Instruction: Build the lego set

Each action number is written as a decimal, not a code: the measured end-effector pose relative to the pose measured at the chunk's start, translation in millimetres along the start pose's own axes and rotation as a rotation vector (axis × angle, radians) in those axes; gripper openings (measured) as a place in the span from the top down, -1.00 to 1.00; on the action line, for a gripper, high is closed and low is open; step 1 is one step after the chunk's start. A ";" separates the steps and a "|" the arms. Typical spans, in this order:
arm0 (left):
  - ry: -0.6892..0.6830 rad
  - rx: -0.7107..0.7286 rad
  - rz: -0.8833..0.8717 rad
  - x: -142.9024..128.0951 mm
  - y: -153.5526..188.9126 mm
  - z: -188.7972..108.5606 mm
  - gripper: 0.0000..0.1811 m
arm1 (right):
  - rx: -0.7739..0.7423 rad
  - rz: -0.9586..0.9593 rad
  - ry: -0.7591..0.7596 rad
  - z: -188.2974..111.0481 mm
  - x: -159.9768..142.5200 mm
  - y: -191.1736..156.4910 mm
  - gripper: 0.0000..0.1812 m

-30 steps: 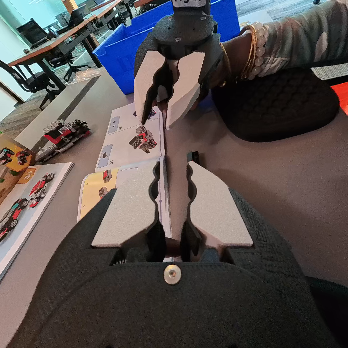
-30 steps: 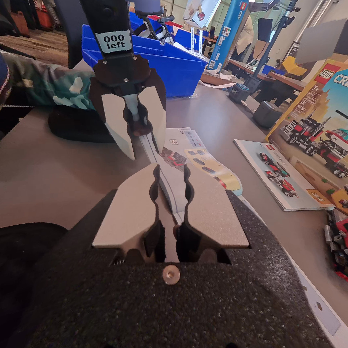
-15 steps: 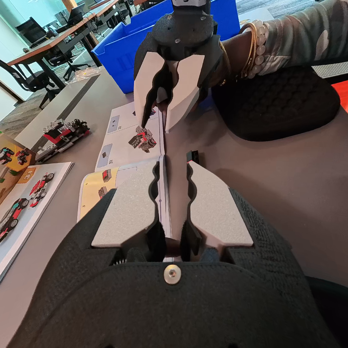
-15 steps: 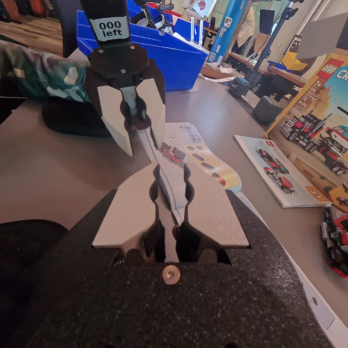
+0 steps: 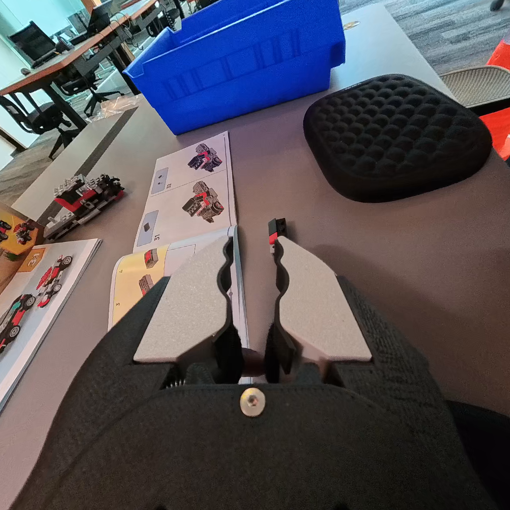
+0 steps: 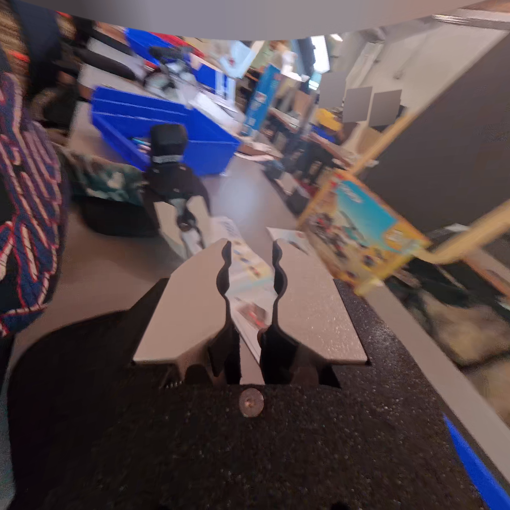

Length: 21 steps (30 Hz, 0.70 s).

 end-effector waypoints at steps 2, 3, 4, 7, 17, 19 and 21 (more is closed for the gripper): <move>-0.039 -0.013 -0.015 -3.1 1.1 2.9 0.68 | -0.208 -0.027 -0.073 -52.8 5.8 25.5 0.72; -0.080 -0.038 -0.030 -6.2 3.5 5.9 0.66 | -0.332 -0.022 -0.119 -81.9 4.5 39.7 0.75; -0.132 -0.059 -0.038 -10.1 5.6 9.8 0.62 | -0.469 0.006 -0.163 -112.0 0.8 54.0 0.77; -0.262 -0.126 -0.041 -13.9 11.2 22.2 0.59 | -0.792 0.209 -0.300 -187.3 -26.9 78.0 0.78; -0.412 -0.251 -0.280 -10.6 16.8 43.8 0.59 | -0.825 0.654 -0.644 -237.4 -133.2 79.9 0.73; -0.422 -0.263 -0.317 -7.4 19.7 44.6 0.59 | -0.800 0.693 -0.687 -236.7 -142.9 81.3 0.73; -0.427 -0.282 -0.370 -4.4 23.1 45.6 0.58 | -0.770 0.719 -0.724 -234.0 -151.5 82.3 0.72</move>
Point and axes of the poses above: each gripper's, where its closed fingertips meet, z out along the fingers, x out of its top, y = z × x across the jaws, the point moved 3 cm from there along -z, back along the fingers, and after that the axes turned 10 degrees about z, right-handed, at the moved point
